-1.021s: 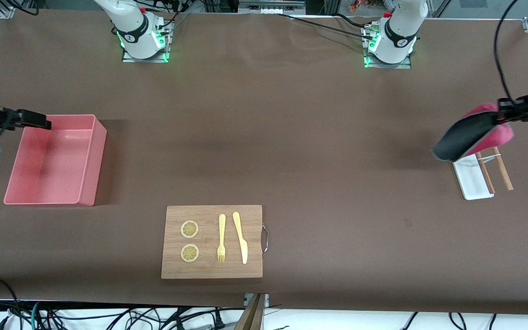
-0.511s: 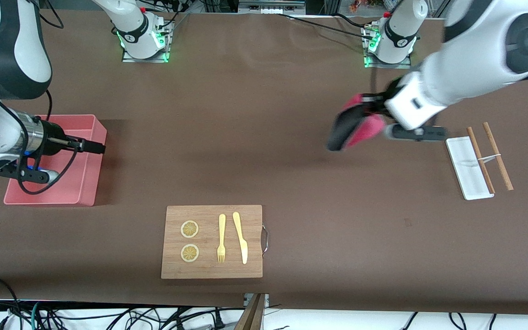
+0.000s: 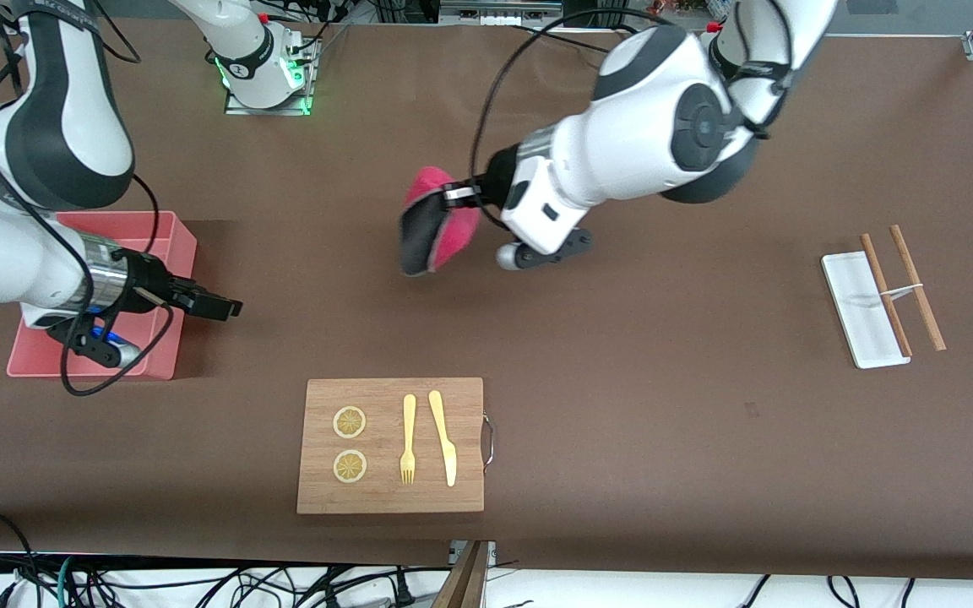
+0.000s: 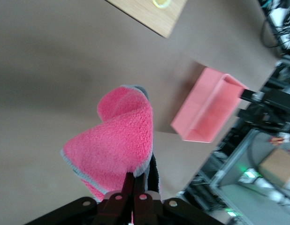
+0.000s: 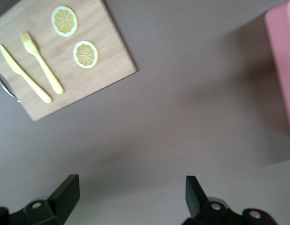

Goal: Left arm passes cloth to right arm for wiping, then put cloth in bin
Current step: 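Carry the cloth toward the right gripper while the right gripper approaches, then grasp the cloth's grey end with the right gripper, then open the left gripper and withdraw it while the right gripper holds, then sweep the held cloth across the table with the right gripper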

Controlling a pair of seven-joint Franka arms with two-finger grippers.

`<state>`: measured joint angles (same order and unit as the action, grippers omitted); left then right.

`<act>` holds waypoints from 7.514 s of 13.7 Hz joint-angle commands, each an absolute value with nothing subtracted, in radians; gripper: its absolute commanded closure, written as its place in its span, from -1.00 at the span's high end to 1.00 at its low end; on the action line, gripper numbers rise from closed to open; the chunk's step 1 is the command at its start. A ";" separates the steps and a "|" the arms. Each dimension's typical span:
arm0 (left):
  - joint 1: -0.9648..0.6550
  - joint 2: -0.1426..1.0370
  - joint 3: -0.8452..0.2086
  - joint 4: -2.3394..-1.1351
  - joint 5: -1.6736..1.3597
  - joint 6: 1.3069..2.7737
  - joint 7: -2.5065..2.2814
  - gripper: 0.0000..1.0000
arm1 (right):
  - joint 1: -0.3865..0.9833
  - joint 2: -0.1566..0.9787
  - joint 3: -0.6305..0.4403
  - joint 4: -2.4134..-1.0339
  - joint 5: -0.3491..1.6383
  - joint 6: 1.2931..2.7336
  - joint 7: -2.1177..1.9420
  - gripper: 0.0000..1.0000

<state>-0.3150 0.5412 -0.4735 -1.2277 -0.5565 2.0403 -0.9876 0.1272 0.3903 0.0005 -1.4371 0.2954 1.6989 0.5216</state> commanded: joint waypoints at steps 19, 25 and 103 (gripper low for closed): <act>-0.433 0.586 -0.465 -1.181 -0.723 2.339 -1.066 -1.00 | 0.210 0.380 0.023 -1.436 0.485 1.548 0.942 1.00; -0.428 0.584 -0.465 -1.180 -0.723 2.339 -1.066 -1.00 | 0.209 0.361 0.018 -1.459 0.583 1.480 1.017 1.00; 0.365 0.002 -0.433 -1.680 0.002 1.629 -0.288 1.00 | 0.228 0.641 0.014 -1.600 -0.048 1.942 0.521 -1.00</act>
